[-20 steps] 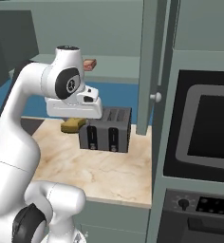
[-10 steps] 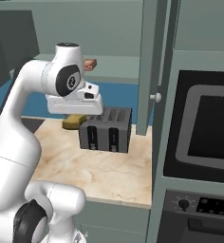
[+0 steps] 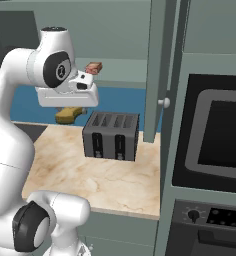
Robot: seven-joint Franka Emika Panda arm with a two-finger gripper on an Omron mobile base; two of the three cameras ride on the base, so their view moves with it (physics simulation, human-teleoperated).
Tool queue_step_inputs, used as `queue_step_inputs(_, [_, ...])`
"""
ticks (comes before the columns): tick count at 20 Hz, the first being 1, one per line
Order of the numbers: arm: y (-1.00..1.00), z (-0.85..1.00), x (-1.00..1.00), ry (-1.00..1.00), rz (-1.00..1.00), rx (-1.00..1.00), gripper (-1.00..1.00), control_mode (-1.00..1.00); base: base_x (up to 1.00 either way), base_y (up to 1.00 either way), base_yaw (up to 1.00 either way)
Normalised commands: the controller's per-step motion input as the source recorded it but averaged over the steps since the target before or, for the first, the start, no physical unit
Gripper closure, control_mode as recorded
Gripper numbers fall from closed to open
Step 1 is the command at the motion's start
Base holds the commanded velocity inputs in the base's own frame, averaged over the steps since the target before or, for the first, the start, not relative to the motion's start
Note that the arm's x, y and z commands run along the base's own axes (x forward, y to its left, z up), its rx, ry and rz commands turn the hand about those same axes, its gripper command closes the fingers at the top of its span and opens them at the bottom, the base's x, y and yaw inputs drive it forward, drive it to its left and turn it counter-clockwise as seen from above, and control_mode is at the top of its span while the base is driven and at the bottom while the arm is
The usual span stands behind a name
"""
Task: Pick up the bar soap and sponge from the sink, and place them back in the cabinet, and close the cabinet doors.
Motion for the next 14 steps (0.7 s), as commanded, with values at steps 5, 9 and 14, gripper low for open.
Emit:
queue_step_inputs(5, [0.16, 0.34, 0.00, -0.03, 0.00, 0.00, 1.00, -1.00, 0.00, 0.00, 0.00])
queue_step_inputs(9, [0.27, 0.21, 0.01, -0.04, 0.00, 0.00, 1.00, -1.00, 0.00, 0.00, 0.00])
queue_step_inputs(14, [0.30, 0.15, 0.02, -0.07, 0.00, 0.00, 1.00, -1.00, 0.00, 0.00, 0.00])
